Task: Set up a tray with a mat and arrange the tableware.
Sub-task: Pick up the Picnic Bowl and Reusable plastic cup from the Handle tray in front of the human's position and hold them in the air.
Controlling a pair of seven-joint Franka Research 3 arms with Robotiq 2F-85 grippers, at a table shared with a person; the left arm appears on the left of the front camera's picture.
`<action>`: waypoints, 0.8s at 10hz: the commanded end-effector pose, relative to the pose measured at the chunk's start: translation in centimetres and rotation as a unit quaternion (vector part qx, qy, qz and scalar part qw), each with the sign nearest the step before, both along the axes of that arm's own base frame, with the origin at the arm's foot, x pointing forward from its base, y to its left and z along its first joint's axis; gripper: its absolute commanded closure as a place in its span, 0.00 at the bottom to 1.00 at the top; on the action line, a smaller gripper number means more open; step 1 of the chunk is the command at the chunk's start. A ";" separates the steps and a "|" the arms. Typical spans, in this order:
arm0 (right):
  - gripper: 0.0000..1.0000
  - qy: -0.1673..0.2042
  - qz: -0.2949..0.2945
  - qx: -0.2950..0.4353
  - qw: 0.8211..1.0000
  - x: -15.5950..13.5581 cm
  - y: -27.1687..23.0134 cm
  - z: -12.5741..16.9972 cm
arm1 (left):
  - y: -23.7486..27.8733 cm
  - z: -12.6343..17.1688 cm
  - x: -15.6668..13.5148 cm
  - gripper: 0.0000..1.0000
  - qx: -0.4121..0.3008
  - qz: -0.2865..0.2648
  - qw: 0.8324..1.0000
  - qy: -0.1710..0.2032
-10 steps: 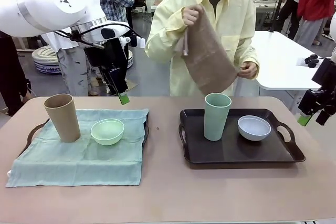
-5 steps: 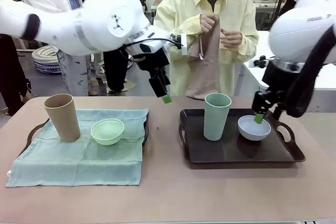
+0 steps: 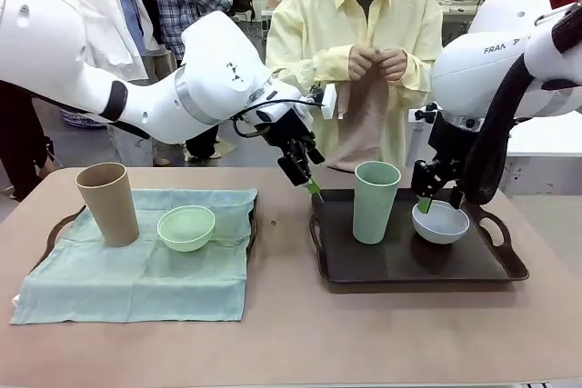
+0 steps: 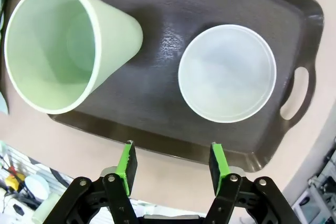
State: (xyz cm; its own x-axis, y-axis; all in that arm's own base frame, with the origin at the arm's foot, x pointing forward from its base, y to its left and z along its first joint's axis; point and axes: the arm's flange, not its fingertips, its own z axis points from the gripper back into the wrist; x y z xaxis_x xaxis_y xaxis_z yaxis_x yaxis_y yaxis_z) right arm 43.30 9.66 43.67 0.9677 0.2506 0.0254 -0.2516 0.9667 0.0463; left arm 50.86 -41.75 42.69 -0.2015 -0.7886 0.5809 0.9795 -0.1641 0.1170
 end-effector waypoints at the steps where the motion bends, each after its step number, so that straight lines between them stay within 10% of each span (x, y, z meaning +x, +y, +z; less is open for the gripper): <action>1: 0.28 -0.016 -0.041 -0.027 0.999 0.7 -1.6 0.4 | -1.1 -0.3 0.1 0.00 -0.030 0.012 0.999 0.021; 8: 0.28 0.009 -0.077 -0.011 0.997 2.0 -7.8 -1.8 | -4.2 -4.0 -1.1 0.00 -0.026 0.078 0.993 0.079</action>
